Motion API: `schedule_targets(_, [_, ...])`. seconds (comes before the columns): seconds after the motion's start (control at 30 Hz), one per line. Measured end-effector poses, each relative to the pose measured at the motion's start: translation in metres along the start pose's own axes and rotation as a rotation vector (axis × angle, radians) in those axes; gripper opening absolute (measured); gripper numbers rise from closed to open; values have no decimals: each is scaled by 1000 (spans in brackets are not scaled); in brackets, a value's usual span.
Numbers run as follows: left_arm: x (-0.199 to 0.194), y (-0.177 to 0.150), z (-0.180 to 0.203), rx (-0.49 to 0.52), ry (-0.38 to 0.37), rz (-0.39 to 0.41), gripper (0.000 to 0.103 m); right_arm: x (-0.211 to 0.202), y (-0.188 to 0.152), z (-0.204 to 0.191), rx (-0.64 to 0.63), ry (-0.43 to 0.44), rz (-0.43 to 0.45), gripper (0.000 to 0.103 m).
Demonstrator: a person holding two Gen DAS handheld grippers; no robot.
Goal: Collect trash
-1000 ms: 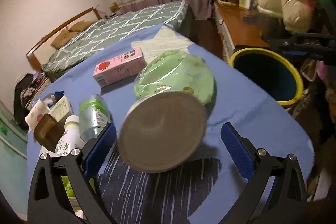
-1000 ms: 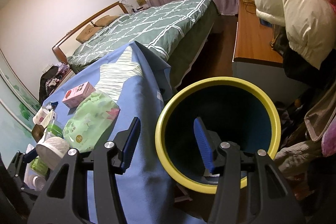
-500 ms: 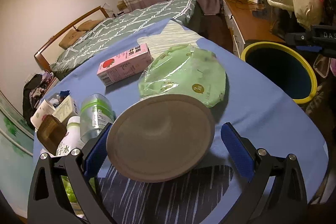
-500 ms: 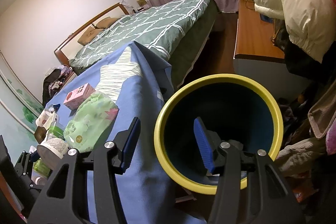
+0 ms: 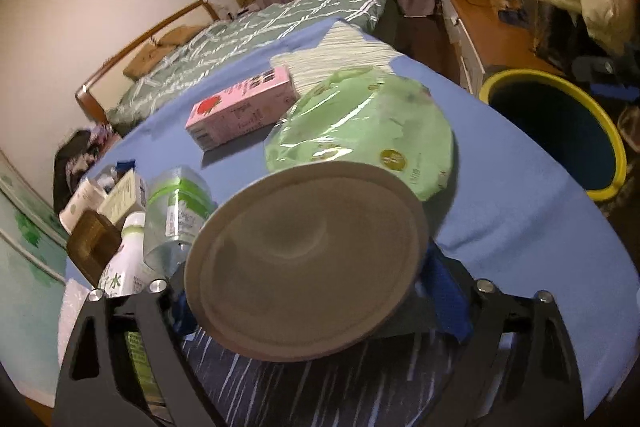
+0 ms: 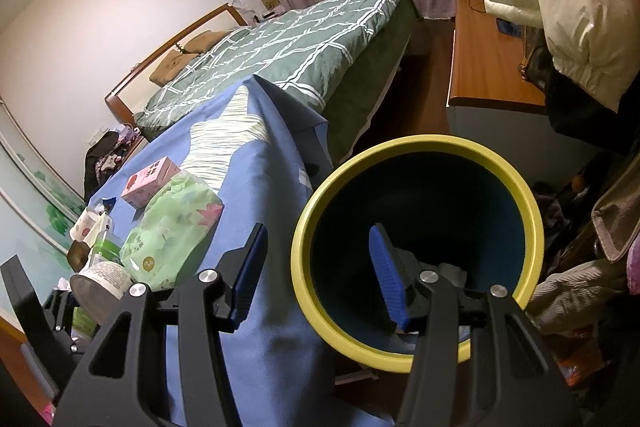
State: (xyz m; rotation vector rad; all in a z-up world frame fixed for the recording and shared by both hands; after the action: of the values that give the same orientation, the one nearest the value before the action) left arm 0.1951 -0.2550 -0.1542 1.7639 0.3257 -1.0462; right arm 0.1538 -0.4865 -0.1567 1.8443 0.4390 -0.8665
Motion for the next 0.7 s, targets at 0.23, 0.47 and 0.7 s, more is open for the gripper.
schedule_targets(0.23, [-18, 5, -8, -17, -26, 26, 89, -5, -5, 7, 9, -16, 13, 51])
schedule_targets(0.47, [-38, 27, 25, 41, -121, 64, 89, -11, -10, 24, 34, -78, 24, 51])
schedule_targets(0.7, [-17, 57, 81, 120, -235, 47, 89, -26, -10, 45, 34, -178, 65, 51])
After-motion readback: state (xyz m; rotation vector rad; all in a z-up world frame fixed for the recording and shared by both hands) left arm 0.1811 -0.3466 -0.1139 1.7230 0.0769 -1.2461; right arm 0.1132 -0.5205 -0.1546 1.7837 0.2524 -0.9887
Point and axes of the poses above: each gripper's, at about its wrist camera, not at the fingertips, and x roughly the way its jaws point, z to its right, y to its top, the point moved 1 cm from there along x, roughly the way its jaws point, and after that the axes turned 13 degrees about -y, right-handed, at the moved point
